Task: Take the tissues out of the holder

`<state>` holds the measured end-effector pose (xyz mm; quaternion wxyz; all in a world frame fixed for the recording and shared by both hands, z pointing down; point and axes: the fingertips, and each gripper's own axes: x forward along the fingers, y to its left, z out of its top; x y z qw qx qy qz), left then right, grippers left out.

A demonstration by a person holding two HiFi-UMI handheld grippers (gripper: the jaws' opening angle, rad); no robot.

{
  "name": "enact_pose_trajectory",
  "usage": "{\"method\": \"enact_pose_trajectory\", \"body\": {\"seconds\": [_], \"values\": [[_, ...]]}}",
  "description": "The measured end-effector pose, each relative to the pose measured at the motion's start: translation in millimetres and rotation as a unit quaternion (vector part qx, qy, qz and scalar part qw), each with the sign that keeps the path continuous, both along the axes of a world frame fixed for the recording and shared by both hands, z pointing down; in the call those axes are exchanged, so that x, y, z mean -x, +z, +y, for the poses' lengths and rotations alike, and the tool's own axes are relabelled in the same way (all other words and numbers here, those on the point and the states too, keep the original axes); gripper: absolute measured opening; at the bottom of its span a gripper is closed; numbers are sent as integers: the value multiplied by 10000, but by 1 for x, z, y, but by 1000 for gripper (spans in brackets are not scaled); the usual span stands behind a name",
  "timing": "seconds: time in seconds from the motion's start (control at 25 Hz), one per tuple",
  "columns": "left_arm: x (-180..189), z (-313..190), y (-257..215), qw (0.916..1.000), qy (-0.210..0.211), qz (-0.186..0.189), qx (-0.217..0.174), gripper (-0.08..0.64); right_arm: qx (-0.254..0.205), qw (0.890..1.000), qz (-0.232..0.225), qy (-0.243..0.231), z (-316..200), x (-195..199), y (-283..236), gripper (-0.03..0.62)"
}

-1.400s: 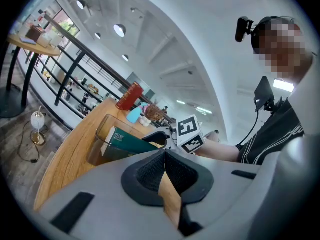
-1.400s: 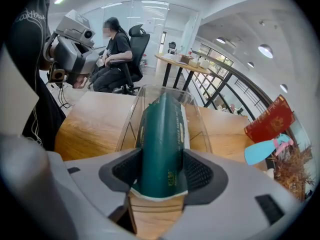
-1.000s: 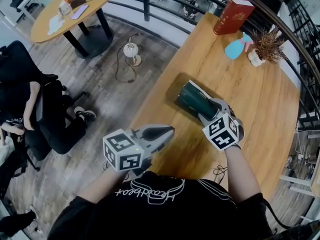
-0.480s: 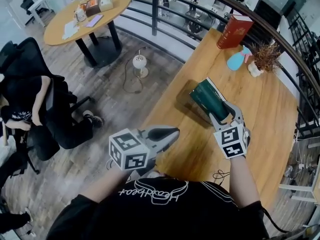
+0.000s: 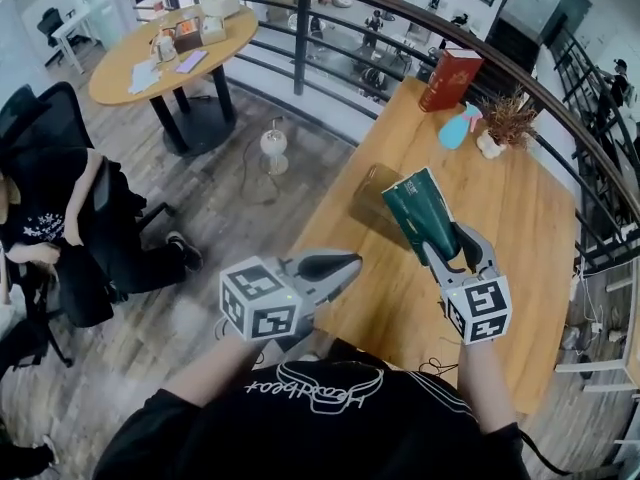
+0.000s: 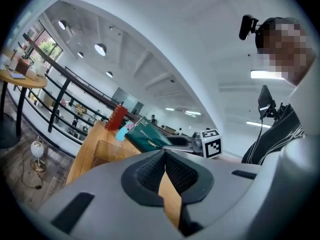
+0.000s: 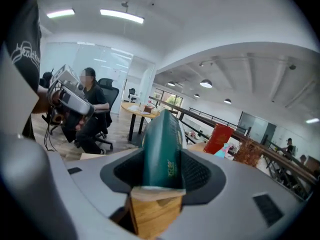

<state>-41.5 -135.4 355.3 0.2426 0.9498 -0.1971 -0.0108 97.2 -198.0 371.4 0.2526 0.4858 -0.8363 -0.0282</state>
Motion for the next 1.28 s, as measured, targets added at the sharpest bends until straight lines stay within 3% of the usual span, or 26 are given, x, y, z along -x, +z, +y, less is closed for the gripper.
{"method": "enact_pose_trajectory", "body": {"seconds": [0.2,0.36,0.52,0.76,0.88,1.28], "values": [[6,22,-7,9999,118,50,-87,12,212,9958,-886,74,51,9,-6,239],[9,40,-9,9997,190,69,-103,12,265,9830,-1811,119,89,12,-12,238],[13,55,-15,9997,158,93,-135,12,430,9645,-2604,-49,118,17,-19,236],[16,79,-16,10000,13,53,-60,12,768,9282,-3620,-387,148,26,-19,233],[7,106,-7,9999,-81,-55,-26,12,897,9133,-3949,-429,179,16,-12,232],[-29,184,-10,9999,-73,-87,40,13,1173,8838,-4508,-428,264,-20,-7,229]]}}
